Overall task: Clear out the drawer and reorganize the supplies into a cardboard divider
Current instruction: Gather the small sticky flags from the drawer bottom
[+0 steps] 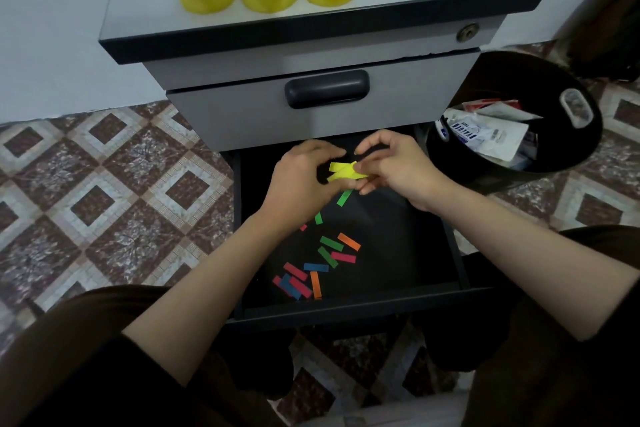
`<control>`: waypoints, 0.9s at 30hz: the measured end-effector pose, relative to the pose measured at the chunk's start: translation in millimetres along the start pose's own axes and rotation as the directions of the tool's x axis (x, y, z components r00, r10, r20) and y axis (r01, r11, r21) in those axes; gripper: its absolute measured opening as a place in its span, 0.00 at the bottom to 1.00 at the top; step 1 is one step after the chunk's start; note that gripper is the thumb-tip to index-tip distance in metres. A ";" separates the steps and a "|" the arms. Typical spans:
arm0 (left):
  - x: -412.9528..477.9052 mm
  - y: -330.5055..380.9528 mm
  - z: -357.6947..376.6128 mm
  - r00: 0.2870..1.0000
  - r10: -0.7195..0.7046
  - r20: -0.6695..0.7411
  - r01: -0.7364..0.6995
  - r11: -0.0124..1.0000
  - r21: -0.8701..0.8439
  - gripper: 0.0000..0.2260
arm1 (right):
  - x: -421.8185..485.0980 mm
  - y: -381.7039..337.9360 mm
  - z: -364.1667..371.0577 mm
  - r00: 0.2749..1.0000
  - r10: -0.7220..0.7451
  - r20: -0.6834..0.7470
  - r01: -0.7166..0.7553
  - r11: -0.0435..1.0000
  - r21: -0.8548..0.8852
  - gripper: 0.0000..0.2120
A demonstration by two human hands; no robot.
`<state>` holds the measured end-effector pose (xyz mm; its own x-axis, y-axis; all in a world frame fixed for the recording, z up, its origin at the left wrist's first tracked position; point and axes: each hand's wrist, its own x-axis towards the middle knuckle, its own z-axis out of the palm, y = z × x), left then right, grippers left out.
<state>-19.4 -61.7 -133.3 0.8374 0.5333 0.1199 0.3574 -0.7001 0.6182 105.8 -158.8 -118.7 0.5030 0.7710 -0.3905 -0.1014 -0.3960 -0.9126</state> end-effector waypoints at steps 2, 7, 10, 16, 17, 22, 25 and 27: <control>-0.6 0.8 -1.8 0.994 -0.005 0.110 0.003 1.000 0.017 0.23 | 0.4 0.5 1.0 1.000 0.005 0.005 -0.005 1.000 -0.026 0.10; -1.7 -0.5 -5.5 0.987 -0.059 0.151 0.038 0.990 0.137 0.14 | -0.2 3.7 4.8 0.997 0.034 0.063 -0.031 0.998 -0.056 0.07; -1.6 -2.0 -7.1 0.981 -0.059 0.184 0.022 0.980 0.198 0.13 | 0.7 5.0 7.0 0.996 0.029 0.085 -0.017 0.990 -0.139 0.07; -1.1 -3.3 -8.8 0.963 -0.095 0.251 0.039 0.975 0.220 0.13 | -1.9 3.1 8.5 0.980 -0.119 0.159 0.192 0.765 -0.615 0.10; -1.0 -3.7 -9.7 0.962 -0.099 0.255 0.044 0.977 0.210 0.12 | -3.5 2.6 9.1 0.974 -0.133 0.184 0.222 0.724 -0.653 0.11; -0.9 -2.2 -9.1 0.959 -0.093 0.269 0.038 0.978 0.204 0.12 | -3.7 7.4 11.6 0.944 -0.232 0.235 0.328 0.570 -0.753 0.11; -0.4 -2.6 -7.5 0.960 -0.088 0.267 0.030 0.976 0.215 0.12 | -0.7 9.7 12.2 0.940 -0.248 0.233 0.334 0.538 -0.774 0.10; -0.1 -2.6 -7.7 0.963 -0.082 0.257 0.028 0.978 0.205 0.12 | 0.2 8.5 12.0 0.941 -0.254 0.225 0.331 0.543 -0.772 0.09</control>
<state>-23.6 -56.3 -128.9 0.8835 0.4487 -0.1345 0.4580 -0.7673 0.4488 94.8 -156.0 -128.0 0.3059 0.9380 -0.1631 0.7736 -0.3447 -0.5317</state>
